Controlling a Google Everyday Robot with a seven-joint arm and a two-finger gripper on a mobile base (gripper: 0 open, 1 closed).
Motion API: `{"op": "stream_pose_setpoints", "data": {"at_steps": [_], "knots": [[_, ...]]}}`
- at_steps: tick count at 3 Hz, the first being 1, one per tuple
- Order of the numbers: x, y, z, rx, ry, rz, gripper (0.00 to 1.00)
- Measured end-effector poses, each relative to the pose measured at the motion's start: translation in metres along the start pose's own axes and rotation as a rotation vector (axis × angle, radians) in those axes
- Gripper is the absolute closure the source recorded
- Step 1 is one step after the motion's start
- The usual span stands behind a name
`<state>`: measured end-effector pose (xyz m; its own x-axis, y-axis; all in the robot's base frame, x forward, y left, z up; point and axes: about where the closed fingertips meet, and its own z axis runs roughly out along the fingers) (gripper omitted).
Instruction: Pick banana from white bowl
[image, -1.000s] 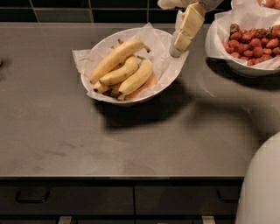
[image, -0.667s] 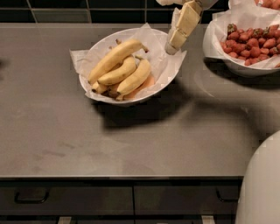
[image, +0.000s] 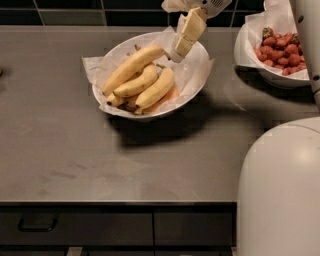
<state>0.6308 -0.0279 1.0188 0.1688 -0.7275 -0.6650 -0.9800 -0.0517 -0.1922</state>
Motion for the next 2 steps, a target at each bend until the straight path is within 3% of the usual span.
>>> {"op": "stream_pose_setpoints", "data": {"at_steps": [1,2], "knots": [[-0.0073,-0.013,0.0301,-0.051,-0.037,-0.006,0.0],[-0.0106,-0.0217,0.0332,-0.025,-0.052,-0.005,0.35]]}}
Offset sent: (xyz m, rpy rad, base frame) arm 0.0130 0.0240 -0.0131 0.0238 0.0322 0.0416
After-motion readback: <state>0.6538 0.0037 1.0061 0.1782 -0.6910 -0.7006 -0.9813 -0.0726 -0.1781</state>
